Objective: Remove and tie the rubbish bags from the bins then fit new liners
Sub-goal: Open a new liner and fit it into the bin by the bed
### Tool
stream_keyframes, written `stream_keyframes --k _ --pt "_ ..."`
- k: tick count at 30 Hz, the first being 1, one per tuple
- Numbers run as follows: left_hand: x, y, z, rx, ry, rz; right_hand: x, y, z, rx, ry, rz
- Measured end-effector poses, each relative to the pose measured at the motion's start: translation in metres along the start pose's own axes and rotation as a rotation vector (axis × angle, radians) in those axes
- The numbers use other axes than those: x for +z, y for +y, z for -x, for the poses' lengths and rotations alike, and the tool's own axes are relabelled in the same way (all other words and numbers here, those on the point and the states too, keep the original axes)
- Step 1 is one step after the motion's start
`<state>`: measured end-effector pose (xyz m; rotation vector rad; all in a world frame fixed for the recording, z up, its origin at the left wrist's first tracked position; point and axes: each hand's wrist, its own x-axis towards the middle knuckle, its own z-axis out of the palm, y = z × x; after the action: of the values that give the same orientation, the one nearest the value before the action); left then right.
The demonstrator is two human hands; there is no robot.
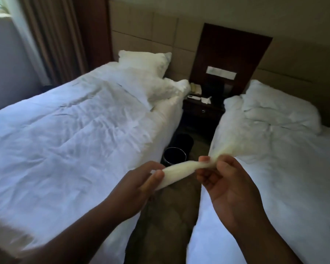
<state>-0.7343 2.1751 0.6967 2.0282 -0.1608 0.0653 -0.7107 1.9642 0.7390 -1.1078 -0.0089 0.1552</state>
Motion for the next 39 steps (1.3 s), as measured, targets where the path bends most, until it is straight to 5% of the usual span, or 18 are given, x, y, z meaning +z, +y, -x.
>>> stream_keyframes --k 10,19,39 --pt "0.04 -0.048 -0.179 -0.066 -0.057 -0.098 -0.083 -0.006 -0.165 0.194 0.41 0.038" --pt "0.067 -0.054 -0.333 -0.207 0.04 -0.032 -0.141 -0.062 -0.328 0.317 0.333 -0.107" --pt "0.101 -0.073 -0.758 -0.086 0.053 -0.023 -0.218 -0.15 -0.684 0.08 0.423 -0.152"
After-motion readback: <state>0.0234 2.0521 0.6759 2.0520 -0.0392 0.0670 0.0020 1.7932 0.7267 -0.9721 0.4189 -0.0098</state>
